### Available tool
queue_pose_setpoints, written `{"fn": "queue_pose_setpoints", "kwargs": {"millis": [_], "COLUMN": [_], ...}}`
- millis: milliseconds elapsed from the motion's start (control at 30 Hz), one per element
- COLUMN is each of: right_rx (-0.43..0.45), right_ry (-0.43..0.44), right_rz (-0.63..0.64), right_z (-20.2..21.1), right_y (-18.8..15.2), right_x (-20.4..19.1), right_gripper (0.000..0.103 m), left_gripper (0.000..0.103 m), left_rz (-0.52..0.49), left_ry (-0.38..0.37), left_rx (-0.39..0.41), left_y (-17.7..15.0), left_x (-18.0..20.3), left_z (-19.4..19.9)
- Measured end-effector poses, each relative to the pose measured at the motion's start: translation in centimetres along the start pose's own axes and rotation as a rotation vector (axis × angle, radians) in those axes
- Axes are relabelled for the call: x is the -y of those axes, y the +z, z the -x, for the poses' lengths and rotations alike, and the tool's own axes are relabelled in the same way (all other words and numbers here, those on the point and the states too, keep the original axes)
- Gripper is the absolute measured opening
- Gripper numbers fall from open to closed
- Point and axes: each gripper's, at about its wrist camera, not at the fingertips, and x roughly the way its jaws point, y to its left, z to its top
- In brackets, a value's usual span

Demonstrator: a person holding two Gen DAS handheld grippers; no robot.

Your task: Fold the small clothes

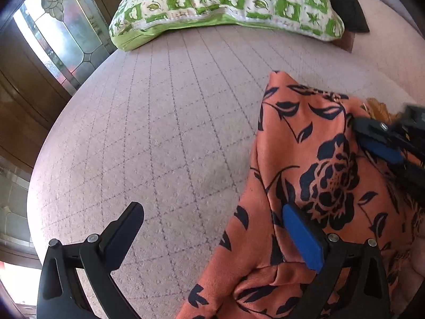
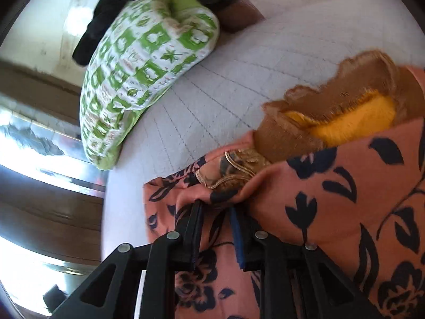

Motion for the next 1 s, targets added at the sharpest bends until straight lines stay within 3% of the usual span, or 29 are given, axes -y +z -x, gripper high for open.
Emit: {"fn": "queue_pose_setpoints", "kwargs": {"millis": [67,200,300,367,400,467,533,633,667,700,767,900,1000], "right_rx": [0.01,0.105,0.171,0.154,0.138,0.135,0.128,0.155,0.161,0.166,0.182,0.156,0.133], "right_ry": [0.006,-0.089,-0.206,-0.3,-0.326,-0.259,-0.297,-0.277,-0.287,-0.295,-0.29,-0.227,-0.203], "right_rz": [-0.014,0.022,0.032,-0.009,-0.03,-0.072,-0.106,-0.053,-0.032,-0.014,-0.016,-0.071,-0.085], "right_z": [1.7,7.8,12.8,14.9,15.7,18.2,20.9,25.0,26.2,27.3,29.2,30.7,30.6], "right_y": [-0.5,-1.9,-2.7,-3.7,-4.3,-5.8,-7.4,-10.1,-10.9,-11.8,-14.2,-18.1,-20.5], "right_x": [0.8,3.4,6.2,9.4,11.1,13.1,13.5,13.3,13.2,13.1,13.5,14.8,15.3], "right_gripper": [0.024,0.024,0.026,0.027,0.027,0.028,0.029,0.032,0.038,0.056,0.078,0.078,0.078], "left_gripper": [0.103,0.103,0.103,0.103,0.103,0.103,0.103,0.103,0.103,0.103,0.103,0.103,0.103], "left_rz": [-0.001,-0.008,-0.067,-0.123,-0.116,-0.09,-0.07,-0.053,-0.05,-0.051,-0.067,-0.127,-0.116], "left_ry": [0.009,-0.025,-0.02,-0.026,-0.024,-0.048,-0.075,-0.098,-0.102,-0.099,-0.082,-0.062,-0.123], "left_rx": [0.02,0.067,0.082,0.027,0.037,0.036,0.027,0.033,0.036,0.037,0.035,0.039,0.026], "left_y": [0.1,-0.1,-0.7,-1.3,-1.5,-1.5,-1.8,-3.3,-4.3,-5.0,-6.9,-10.6,-14.0], "left_x": [-0.4,-0.3,0.8,1.8,1.7,1.0,-0.1,-2.0,-2.7,-3.1,-4.1,-5.6,-7.5], "left_z": [0.5,1.6,1.9,0.8,0.6,0.8,1.1,1.8,2.2,2.5,3.1,3.9,5.1]}}
